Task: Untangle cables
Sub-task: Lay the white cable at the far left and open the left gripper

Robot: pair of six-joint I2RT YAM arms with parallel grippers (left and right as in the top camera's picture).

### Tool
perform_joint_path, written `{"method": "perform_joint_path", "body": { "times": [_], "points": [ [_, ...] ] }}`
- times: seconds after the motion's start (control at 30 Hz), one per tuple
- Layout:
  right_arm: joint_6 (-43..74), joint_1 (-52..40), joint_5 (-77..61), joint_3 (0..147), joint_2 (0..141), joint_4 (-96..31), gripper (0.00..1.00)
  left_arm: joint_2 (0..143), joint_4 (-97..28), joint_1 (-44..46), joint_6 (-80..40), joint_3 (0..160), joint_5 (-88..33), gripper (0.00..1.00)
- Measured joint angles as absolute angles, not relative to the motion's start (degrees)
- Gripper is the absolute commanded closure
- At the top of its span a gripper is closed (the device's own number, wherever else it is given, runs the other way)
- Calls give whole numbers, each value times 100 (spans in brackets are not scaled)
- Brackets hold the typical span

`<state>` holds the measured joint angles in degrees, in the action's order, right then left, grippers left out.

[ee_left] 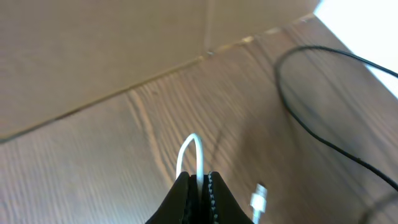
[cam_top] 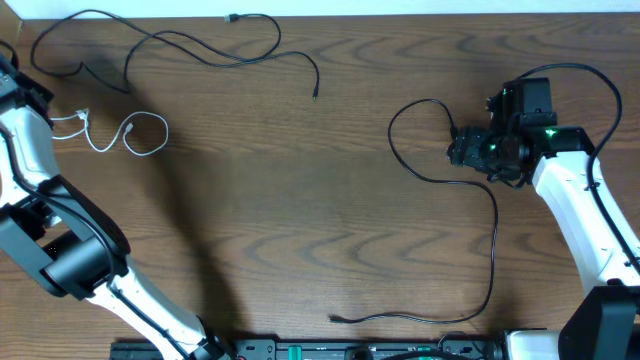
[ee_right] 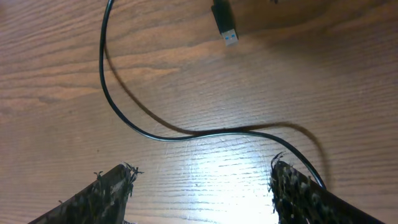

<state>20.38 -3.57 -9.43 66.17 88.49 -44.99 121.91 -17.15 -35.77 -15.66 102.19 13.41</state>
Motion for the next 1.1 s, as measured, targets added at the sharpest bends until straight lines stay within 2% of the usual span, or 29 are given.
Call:
{"method": "perform_joint_path", "body": {
  "times": [0.27,0.37,0.43,0.47,0.6,1.1],
  "points": [
    [2058,-357,-945,6617,8851,-4541,31,12355,-1594,-3835,-1514,10219,1579,91],
    [2056,-357,-945,6617,8849,-4541,31,12368,-1474,-3892,-1487,10219,1584,77],
    [2058,-357,-945,6617,8849,-4541,30,12368,-1400,-3896,-1474,10219,1586,55],
    [2058,-357,-945,6617,8849,-4541,30,12368,-1330,-3894,-1461,10219,1588,48],
    [2060,-357,-945,6617,8849,-4541,30,12368,-1100,-3889,-1111,10219,1535,29],
    [2058,-357,-945,6617,8851,-4528,24,12363,-1505,-3673,-851,10219,1527,27]
  ]
}}
